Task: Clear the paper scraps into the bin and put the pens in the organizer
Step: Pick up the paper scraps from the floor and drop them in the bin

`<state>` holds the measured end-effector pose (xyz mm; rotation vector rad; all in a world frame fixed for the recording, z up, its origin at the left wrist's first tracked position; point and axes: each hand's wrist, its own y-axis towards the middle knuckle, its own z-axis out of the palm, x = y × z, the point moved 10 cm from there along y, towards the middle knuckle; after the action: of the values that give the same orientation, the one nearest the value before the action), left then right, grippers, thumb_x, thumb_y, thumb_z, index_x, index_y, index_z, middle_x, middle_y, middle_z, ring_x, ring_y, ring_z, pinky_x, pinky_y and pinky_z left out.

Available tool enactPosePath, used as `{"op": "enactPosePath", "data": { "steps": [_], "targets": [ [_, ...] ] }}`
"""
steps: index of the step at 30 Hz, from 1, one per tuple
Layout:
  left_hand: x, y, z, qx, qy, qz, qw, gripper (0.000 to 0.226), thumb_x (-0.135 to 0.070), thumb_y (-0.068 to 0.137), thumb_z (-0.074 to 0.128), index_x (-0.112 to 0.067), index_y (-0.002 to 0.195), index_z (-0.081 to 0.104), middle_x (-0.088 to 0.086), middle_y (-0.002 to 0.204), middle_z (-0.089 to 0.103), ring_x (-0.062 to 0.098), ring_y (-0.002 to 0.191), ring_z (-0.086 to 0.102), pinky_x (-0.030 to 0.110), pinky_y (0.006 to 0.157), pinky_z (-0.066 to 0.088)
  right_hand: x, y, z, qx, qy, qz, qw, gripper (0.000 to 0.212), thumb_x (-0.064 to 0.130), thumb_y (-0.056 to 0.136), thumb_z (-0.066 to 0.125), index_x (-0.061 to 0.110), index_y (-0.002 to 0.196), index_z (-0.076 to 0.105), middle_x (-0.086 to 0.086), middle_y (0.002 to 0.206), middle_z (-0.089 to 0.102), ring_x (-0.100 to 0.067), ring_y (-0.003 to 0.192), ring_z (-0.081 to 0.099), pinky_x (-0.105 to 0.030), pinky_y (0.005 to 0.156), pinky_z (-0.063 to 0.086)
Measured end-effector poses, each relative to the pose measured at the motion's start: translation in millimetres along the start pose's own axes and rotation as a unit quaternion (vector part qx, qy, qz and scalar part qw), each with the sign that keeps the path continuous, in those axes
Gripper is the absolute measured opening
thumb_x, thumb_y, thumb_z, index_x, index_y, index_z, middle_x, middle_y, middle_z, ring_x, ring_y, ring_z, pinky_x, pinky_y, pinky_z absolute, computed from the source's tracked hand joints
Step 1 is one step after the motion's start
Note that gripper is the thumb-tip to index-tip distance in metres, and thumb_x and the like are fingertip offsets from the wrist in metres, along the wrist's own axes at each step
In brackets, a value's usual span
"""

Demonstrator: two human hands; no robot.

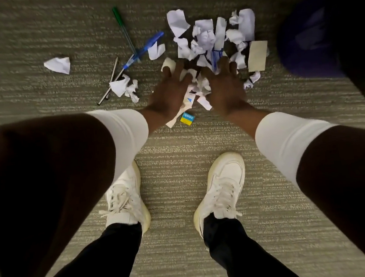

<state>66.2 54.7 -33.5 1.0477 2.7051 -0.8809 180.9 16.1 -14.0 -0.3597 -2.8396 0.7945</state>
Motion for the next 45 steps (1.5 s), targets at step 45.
{"op": "enactPosePath", "data": {
  "steps": [45],
  "targets": [
    [-319,30,-338,-0.161,-0.270,0.019,0.949,0.060,-0.045,0.092,0.074,-0.004,0.132,0.056,0.014,0.135,0.058,0.032,0.126,0.056,0.040,0.102,0.047,-273,-203,-284,-0.271,0.505,0.380,0.726,0.029,0.024,0.106,0.050,0.019,0.127,0.071,-0.009,0.119,0.074,-0.030,0.112,0.070,-0.050,0.096,0.060]
  ]
}}
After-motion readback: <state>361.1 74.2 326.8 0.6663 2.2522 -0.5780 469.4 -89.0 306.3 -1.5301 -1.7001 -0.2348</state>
